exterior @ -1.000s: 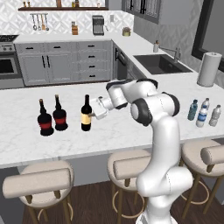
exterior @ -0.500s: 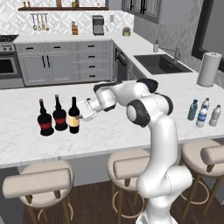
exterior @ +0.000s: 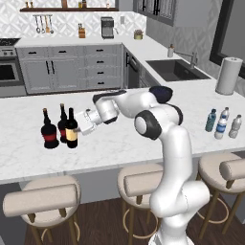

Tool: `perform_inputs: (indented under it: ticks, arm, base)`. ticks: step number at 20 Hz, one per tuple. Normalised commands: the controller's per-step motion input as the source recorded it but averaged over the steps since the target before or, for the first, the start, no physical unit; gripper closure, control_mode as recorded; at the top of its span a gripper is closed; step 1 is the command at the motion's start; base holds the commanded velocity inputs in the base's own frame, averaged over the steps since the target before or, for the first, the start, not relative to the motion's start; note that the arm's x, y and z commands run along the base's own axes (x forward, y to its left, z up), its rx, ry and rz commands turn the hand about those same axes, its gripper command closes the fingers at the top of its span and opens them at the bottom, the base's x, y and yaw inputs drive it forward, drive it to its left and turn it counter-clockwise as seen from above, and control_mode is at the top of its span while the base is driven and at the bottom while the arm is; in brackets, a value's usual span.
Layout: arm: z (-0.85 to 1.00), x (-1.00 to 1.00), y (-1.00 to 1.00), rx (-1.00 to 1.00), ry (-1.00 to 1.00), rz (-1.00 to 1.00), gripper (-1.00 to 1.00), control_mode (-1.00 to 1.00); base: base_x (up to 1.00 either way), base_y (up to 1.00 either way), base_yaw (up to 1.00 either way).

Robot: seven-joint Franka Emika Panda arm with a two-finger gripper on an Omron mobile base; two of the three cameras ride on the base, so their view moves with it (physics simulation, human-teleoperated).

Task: Move the plastic bottles in the middle to the plastics group, and the glass bottles in the middle to the glass group.

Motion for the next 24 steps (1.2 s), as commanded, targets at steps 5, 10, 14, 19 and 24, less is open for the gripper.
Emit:
perform_inputs:
  ticks: [5, 10, 14, 19, 24]
  arm:
    - [-0.22, 0.0, 0.39, 0.0, 0.0, 0.0, 1.0, -1.0]
    - [-0.44, 0.0, 0.23, 0.0, 0.0, 0.0, 1.0, -1.0]
    - [-0.39, 0.0, 0.1, 0.0, 0.0, 0.0, 1.0, -1.0]
    - [-0.09, -0.2, 0.0, 0.0, 0.0, 0.0, 1.0, -1.0]
    - [0.0, -0.14, -0.18, 0.01, 0.0, -0.01, 1.0, -1.0]
  base:
    - [0.0, 0.0, 0.0]
    - [0.0, 0.0, 0.0]
    - [0.0, 0.0, 0.0]
    - [0.0, 0.0, 0.0]
    - [0.0, 0.0, 0.0]
